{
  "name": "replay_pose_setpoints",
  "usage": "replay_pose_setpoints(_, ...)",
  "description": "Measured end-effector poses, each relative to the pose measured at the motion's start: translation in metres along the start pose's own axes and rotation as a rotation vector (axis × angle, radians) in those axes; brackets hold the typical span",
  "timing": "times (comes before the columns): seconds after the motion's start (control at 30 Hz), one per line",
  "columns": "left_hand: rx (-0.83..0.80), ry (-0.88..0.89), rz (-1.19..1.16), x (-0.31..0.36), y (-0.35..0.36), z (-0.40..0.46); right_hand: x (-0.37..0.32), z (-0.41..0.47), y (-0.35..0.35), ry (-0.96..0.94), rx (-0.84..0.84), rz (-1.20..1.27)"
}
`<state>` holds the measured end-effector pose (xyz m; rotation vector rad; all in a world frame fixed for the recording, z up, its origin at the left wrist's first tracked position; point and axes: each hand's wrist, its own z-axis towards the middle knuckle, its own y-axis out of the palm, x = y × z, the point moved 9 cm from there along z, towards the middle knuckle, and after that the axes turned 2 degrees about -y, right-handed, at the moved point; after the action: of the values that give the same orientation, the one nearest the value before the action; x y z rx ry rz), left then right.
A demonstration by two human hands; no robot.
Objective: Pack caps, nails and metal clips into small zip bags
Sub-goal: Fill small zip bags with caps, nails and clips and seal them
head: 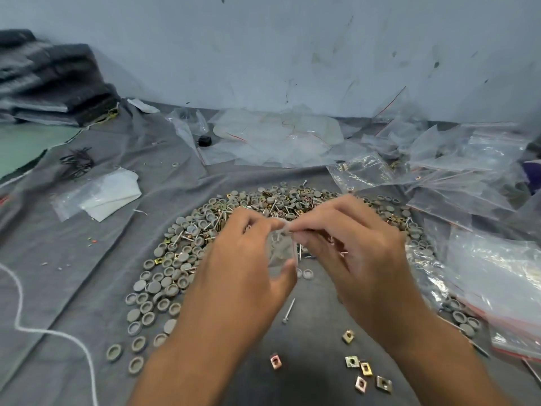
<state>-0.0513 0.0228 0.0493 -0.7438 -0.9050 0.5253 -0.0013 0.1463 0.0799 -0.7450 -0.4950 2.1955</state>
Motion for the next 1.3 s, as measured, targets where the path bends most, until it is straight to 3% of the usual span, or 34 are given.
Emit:
replay_pose_setpoints(0.07, -0.002, 0.009, -0.009, 0.003, 0.001, -0.001, 0.003, -0.005, 0.008, 0.047, -0.070, -0.027)
replay_pose_setpoints(0.2, -0.021, 0.020, -0.023, 0.006, 0.006, -0.001, 0.005, -0.009, -0.002, 0.073, 0.030, -0.004)
replay_pose_setpoints(0.33, -0.032, 0.020, -0.060, 0.006, 0.012, 0.005, 0.005, -0.005, 0.009, 0.071, -0.056, -0.004)
replay_pose_setpoints(0.43, -0.040, 0.008, -0.052, 0.001, 0.016, 0.008, 0.026, -0.003, -0.006, 0.218, -0.127, 0.054)
replay_pose_setpoints(0.47, -0.030, 0.002, -0.058, -0.002, 0.017, 0.010, 0.039, -0.009, -0.006, 0.336, -0.237, 0.062)
replay_pose_setpoints(0.53, -0.026, 0.003, -0.070, -0.003, 0.019, 0.013, 0.066, -0.044, 0.010, 0.568, -0.643, -0.065)
replay_pose_setpoints(0.57, -0.031, 0.003, -0.076, -0.003, 0.021, 0.014, 0.075, -0.065, 0.017, 0.630, -0.833, -0.167)
replay_pose_setpoints(0.63, -0.042, 0.010, -0.092, -0.003, 0.024, 0.015, 0.081, -0.093, 0.025, 0.675, -1.036, -0.312)
replay_pose_setpoints(0.77, -0.051, 0.013, -0.074, -0.002, 0.029, 0.017, 0.078, -0.106, 0.036, 0.666, -1.065, -0.403)
replay_pose_setpoints(1.03, -0.057, 0.015, -0.090, 0.003, 0.038, 0.017, 0.072, -0.115, 0.029, 0.687, -1.058, -0.133)
replay_pose_setpoints(1.3, -0.079, 0.029, -0.107, 0.006, 0.043, 0.015, 0.056, -0.119, 0.042, 0.626, -1.105, -0.236)
